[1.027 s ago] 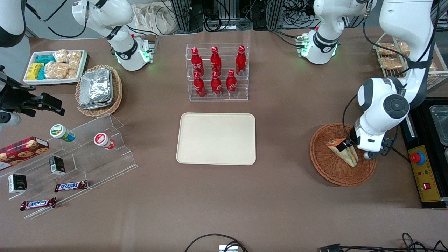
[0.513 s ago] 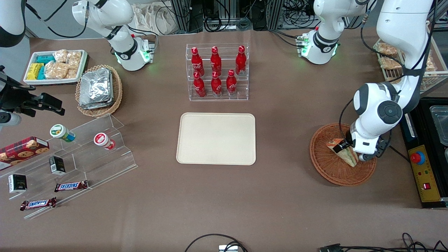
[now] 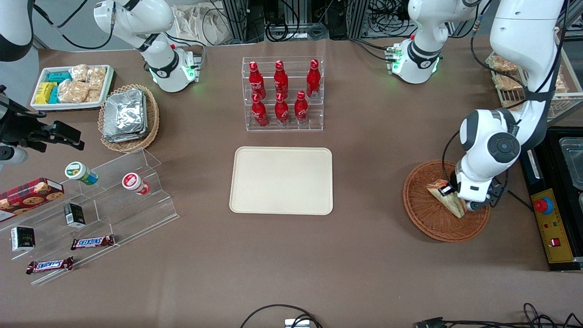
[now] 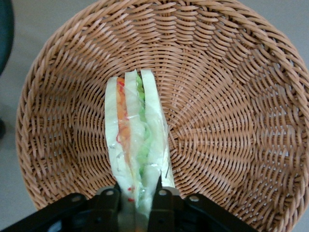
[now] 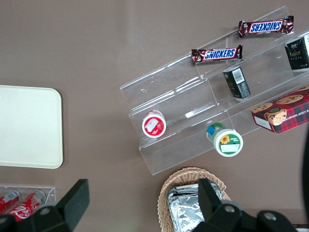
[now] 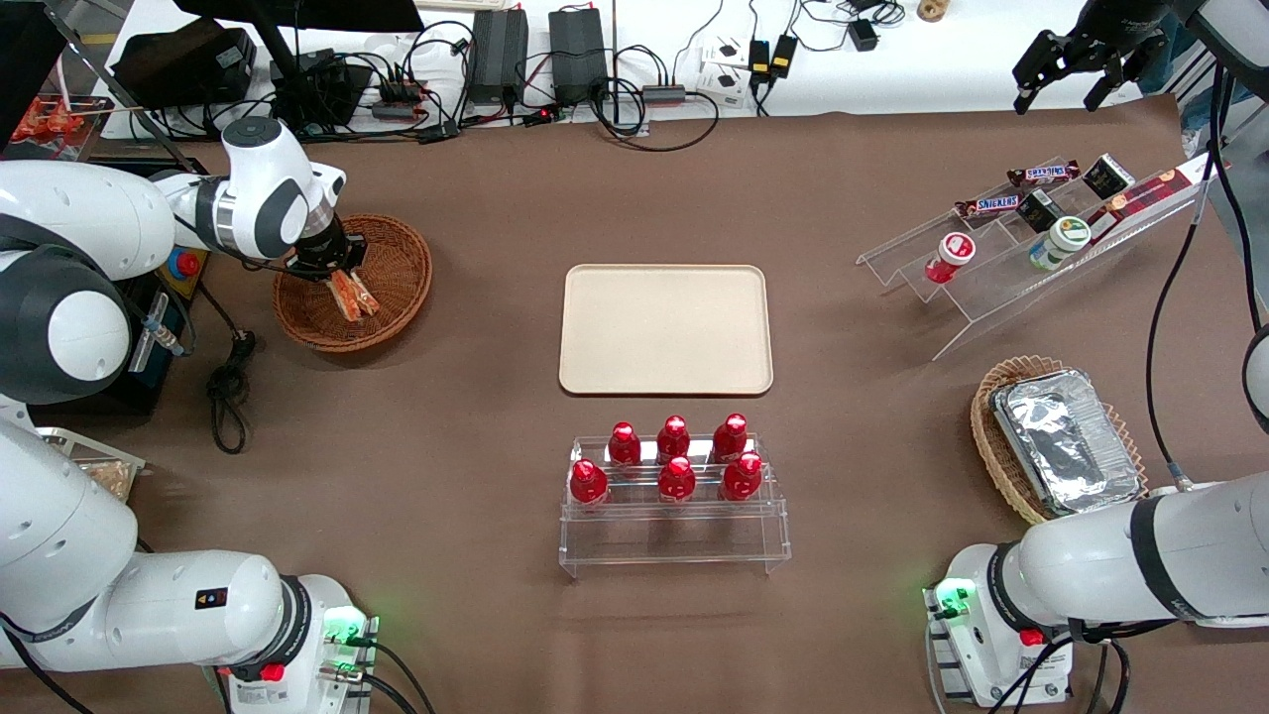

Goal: Place sandwich from basket to tray
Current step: 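Lift the sandwich out of the basket with the left gripper, then carry the sandwich with the left gripper over to the beige tray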

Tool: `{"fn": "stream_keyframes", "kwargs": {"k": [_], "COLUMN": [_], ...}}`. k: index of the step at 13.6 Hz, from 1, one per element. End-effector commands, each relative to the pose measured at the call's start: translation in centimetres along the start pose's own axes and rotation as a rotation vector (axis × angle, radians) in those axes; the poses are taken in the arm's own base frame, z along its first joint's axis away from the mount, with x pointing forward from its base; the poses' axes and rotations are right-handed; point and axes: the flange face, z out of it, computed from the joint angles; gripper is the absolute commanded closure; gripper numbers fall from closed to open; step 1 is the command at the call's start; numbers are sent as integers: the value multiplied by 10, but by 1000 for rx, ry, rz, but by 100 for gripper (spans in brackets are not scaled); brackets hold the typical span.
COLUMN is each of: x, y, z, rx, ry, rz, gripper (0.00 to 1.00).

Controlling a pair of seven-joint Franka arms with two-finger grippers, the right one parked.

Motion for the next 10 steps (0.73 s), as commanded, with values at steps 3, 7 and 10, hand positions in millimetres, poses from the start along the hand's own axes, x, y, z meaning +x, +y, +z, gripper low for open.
{"fn": "stream_keyframes", "kwargs": {"k": [3, 7, 10], "x": [7, -2, -15], "y": [-5, 5, 37], "z": [-77, -143, -199], "rx": [90, 45, 54], "ry": [1, 47, 35], "rz": [154, 437, 643], "gripper": [100, 100, 100]}}
